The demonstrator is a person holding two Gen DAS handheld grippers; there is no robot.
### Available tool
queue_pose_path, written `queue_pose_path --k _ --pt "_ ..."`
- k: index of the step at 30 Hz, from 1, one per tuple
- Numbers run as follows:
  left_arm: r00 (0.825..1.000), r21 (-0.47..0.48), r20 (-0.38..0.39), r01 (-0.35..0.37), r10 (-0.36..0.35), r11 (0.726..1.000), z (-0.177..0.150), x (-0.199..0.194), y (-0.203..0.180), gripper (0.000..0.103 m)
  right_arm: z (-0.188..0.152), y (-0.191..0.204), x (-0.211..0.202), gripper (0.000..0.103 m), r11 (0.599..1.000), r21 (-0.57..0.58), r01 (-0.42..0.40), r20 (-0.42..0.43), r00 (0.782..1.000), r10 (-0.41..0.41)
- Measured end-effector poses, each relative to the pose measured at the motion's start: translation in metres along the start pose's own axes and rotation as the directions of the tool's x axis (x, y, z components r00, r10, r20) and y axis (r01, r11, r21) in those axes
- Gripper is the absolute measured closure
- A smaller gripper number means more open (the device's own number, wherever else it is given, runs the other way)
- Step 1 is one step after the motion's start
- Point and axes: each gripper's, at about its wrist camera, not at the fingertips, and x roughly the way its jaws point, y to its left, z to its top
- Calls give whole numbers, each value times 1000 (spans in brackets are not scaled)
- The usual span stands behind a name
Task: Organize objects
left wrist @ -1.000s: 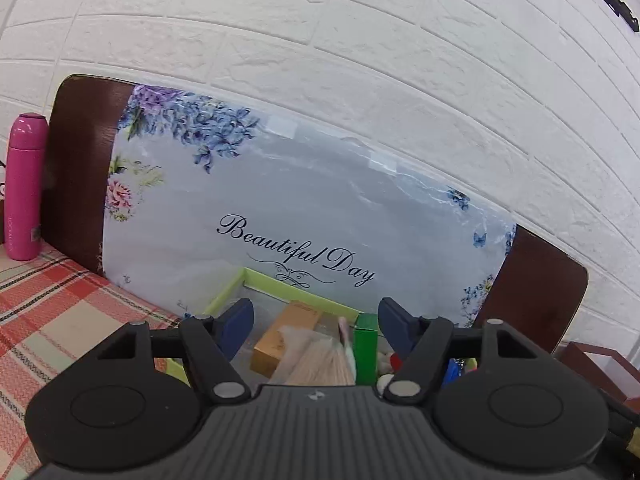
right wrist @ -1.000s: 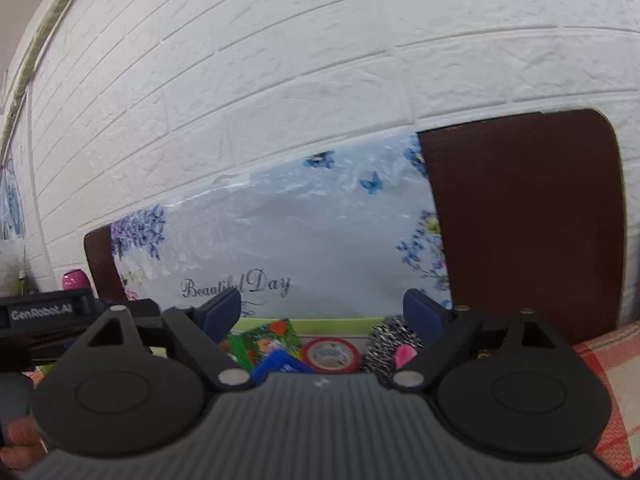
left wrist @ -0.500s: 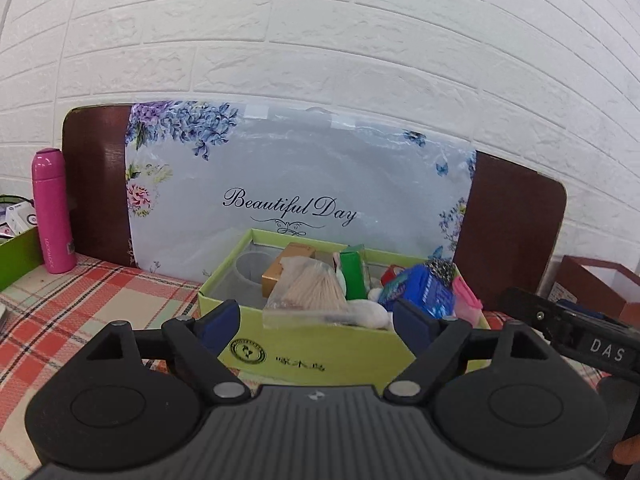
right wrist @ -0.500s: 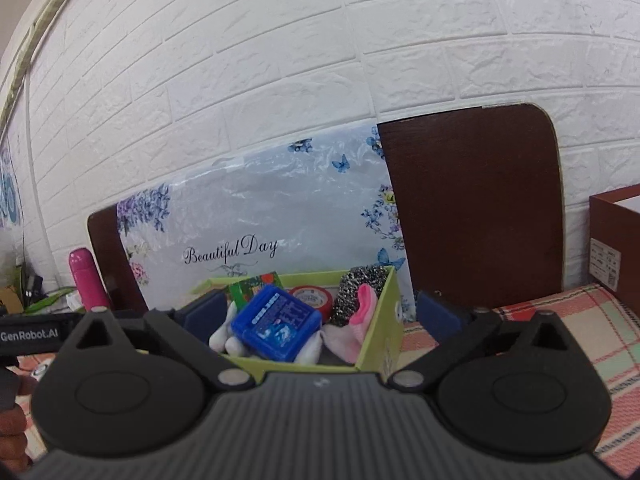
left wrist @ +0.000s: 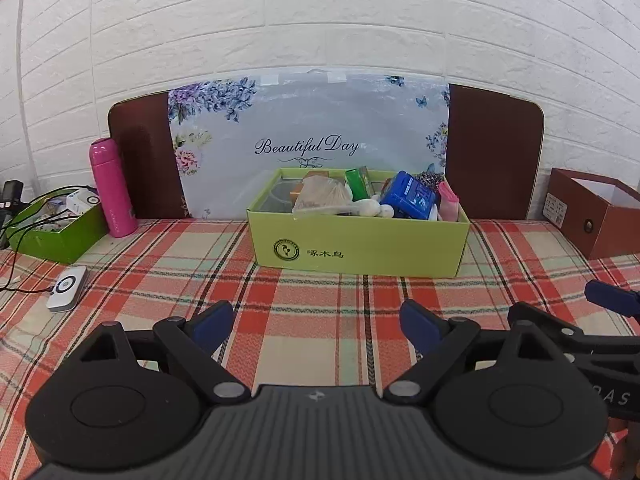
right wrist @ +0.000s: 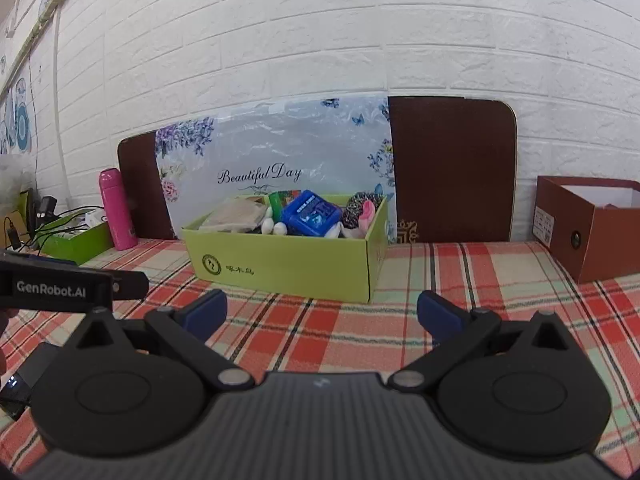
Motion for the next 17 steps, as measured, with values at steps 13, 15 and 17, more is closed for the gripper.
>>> queue_pose_path --k 13,15,17 --pt "1000 -1 -18 18 -18 1000 -23 -28 -1 10 -12 14 -29 0 999 -12 45 -6 999 -45" --pt "999 -2 -13 30 -30 1000 -24 -29 -1 10 -13 14 -30 0 999 -10 53 -8 999 -53" --pt "999 -11 -20 36 -36 999 -24 -29 0 10 -13 13 -30 0 998 -8 55 -9 998 -56"
